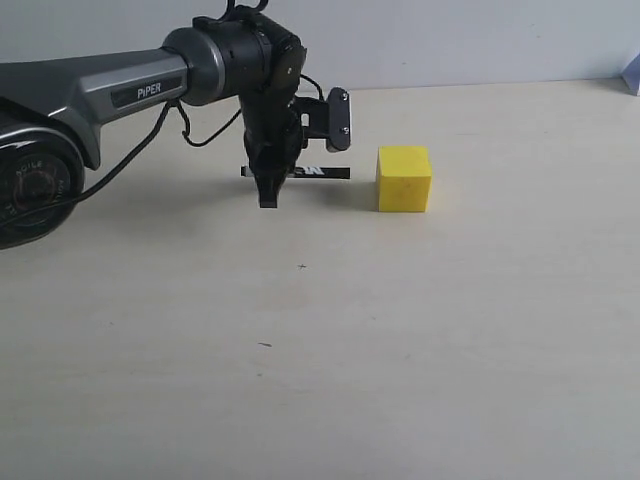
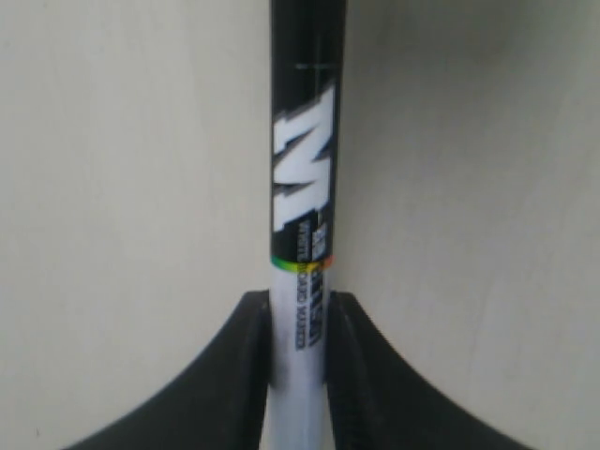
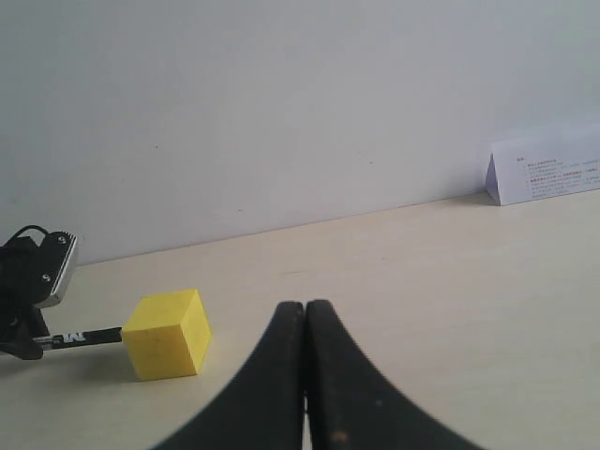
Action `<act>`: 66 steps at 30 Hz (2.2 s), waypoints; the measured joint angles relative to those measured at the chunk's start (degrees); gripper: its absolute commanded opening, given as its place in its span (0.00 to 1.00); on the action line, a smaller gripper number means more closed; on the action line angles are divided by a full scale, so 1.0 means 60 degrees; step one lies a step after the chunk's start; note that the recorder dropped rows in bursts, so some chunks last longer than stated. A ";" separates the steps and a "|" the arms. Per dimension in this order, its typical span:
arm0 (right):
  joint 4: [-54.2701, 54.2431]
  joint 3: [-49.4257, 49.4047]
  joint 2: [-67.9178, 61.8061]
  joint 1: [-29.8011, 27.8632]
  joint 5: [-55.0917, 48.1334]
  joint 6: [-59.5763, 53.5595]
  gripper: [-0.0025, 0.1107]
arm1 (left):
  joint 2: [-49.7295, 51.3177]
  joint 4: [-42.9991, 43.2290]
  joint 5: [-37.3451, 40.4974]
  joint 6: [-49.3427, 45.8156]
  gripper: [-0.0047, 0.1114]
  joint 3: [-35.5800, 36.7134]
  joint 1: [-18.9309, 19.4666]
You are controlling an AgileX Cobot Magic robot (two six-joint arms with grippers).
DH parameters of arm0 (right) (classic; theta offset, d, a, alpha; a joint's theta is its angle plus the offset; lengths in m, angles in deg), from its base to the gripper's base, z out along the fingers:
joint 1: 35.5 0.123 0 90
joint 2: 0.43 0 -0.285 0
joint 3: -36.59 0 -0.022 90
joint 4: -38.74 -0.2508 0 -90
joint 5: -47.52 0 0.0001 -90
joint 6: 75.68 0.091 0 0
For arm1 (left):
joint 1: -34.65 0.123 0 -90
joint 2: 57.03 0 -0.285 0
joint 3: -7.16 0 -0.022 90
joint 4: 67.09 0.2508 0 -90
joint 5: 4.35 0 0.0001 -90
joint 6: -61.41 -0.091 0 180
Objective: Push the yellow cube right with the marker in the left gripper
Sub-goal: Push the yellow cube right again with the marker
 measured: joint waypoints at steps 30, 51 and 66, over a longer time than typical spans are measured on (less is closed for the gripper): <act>0.0000 0.0000 0.0000 0.0000 0.0000 0.0000 0.02 | 0.0272 -0.0127 0.0993 0.0608 0.04 -0.1031 -0.0501; 0.0000 0.0000 0.0000 0.0000 0.0000 0.0000 0.02 | 0.0566 -0.0149 0.0692 0.0208 0.04 -0.1031 -0.1099; 0.0000 0.0000 0.0000 0.0000 0.0000 0.0000 0.02 | 0.0566 -0.0071 0.0720 0.1093 0.04 -0.1031 -0.1323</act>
